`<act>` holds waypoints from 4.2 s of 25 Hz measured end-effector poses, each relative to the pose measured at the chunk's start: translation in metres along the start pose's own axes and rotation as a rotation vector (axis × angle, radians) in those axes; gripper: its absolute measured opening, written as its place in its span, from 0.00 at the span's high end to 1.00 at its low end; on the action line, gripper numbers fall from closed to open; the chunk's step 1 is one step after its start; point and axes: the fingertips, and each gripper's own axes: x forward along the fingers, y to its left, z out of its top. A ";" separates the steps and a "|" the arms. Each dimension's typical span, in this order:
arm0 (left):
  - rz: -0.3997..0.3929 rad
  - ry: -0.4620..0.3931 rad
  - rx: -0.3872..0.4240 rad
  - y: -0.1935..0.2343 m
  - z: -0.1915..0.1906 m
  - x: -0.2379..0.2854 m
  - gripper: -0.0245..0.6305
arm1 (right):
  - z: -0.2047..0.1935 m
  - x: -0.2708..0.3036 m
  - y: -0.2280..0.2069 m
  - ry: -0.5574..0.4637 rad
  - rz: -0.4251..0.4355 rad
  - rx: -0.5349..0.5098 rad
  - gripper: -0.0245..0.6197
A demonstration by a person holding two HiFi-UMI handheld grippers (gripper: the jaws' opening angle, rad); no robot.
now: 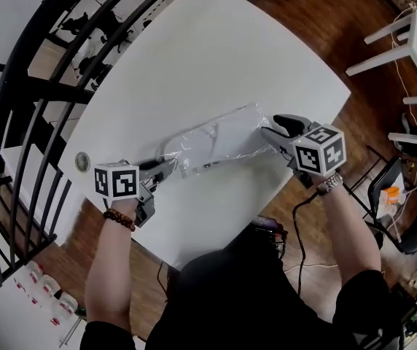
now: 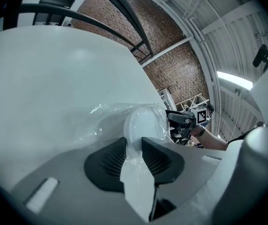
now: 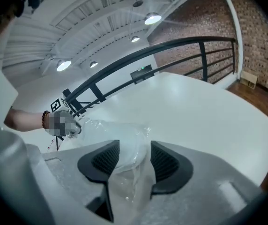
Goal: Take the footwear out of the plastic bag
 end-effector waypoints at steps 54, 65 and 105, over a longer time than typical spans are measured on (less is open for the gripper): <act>0.035 -0.262 -0.165 -0.003 -0.015 -0.062 0.82 | -0.010 -0.080 -0.071 -0.136 -0.245 0.080 0.97; 0.059 -0.345 -0.205 0.004 -0.020 -0.085 0.83 | -0.015 -0.106 -0.108 -0.188 -0.328 0.155 0.97; 0.320 -0.507 -0.361 0.050 -0.058 -0.107 0.66 | -0.023 -0.121 -0.164 -0.242 -0.439 0.296 0.84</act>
